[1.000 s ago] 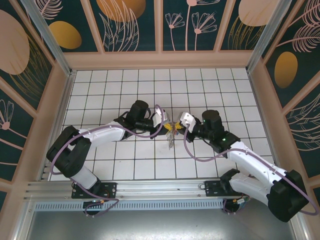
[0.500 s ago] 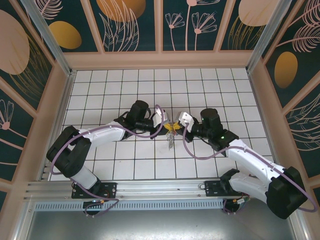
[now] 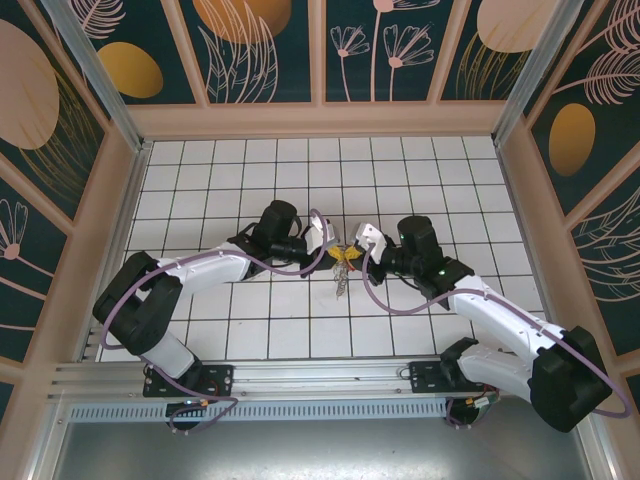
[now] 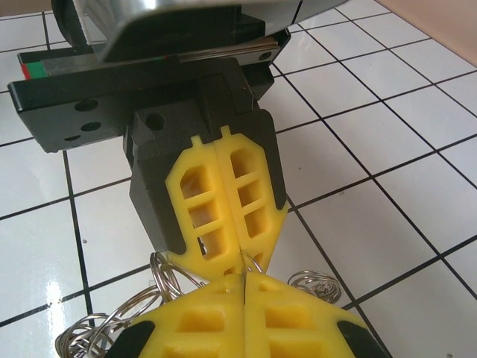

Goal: Put the keys on the keyring

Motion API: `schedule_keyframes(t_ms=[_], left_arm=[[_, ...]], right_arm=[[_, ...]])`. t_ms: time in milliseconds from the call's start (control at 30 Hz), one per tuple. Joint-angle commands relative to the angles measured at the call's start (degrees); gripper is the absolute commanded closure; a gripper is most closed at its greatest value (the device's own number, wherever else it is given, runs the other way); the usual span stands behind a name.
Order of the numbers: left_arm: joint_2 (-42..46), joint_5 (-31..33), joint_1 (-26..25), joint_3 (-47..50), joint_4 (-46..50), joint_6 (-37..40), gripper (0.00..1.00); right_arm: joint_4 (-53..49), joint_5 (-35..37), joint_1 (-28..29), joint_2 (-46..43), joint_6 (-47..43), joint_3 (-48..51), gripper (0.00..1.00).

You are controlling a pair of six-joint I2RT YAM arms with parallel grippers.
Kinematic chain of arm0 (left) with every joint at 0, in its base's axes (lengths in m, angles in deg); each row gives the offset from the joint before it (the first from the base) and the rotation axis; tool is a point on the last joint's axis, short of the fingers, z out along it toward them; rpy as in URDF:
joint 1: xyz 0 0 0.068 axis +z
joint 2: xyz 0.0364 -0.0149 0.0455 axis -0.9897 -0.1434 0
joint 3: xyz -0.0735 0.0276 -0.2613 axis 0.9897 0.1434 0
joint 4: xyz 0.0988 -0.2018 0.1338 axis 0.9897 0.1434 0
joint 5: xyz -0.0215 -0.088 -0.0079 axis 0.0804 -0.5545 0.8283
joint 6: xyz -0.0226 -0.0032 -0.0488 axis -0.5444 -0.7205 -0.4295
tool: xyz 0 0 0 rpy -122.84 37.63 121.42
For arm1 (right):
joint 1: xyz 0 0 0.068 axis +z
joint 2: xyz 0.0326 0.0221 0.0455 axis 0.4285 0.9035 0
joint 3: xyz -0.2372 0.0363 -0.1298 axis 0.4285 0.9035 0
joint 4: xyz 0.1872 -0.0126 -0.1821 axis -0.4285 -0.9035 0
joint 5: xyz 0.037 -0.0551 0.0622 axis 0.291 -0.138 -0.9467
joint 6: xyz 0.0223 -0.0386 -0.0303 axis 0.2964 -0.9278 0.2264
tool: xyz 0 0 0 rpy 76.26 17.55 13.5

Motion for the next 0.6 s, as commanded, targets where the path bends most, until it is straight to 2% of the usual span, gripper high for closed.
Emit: schedule_keyframes(t_ms=[0, 567], left_arm=[[0.2, -1.1, 0.0, -1.9, 0.3, 0.2, 1.00], [0.5, -0.6, 0.0, -2.3, 1.1, 1.0, 1.00]], right_arm=[[2.6, -0.4, 0.3, 0.3, 1.7, -1.8, 1.00], [7.1, 3.4, 1.3, 2.1, 5.9, -2.6, 1.00]])
